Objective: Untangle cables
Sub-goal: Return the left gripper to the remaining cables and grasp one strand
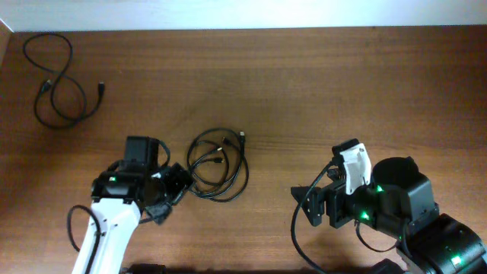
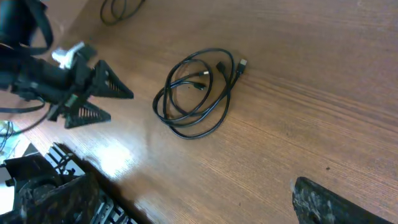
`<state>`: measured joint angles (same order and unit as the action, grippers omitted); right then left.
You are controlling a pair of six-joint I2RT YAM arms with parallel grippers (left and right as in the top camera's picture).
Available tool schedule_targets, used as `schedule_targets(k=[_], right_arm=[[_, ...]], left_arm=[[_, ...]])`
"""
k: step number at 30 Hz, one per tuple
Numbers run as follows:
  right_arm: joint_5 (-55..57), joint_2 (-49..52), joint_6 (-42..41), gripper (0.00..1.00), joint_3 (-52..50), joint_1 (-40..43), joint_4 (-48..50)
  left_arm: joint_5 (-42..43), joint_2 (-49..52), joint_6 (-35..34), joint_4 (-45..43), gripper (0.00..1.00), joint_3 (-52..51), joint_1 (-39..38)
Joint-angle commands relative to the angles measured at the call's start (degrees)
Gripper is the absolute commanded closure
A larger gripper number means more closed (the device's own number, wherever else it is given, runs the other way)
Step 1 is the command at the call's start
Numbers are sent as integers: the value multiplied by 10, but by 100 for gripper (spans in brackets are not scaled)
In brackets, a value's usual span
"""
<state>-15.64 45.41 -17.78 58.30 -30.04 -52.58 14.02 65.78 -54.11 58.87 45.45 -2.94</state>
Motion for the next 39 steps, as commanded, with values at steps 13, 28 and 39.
schedule_targets(k=[13, 28, 39], right_arm=[[-37, 129, 4, 1, 5, 1, -7], [-67, 138, 4, 0, 5, 1, -12], [-67, 138, 4, 0, 5, 1, -15]], left_arm=[[54, 126, -188, -101, 48, -16, -49], [30, 229, -188, -164, 64, -16, -50], [-4, 230, -188, -179, 87, -16, -51]])
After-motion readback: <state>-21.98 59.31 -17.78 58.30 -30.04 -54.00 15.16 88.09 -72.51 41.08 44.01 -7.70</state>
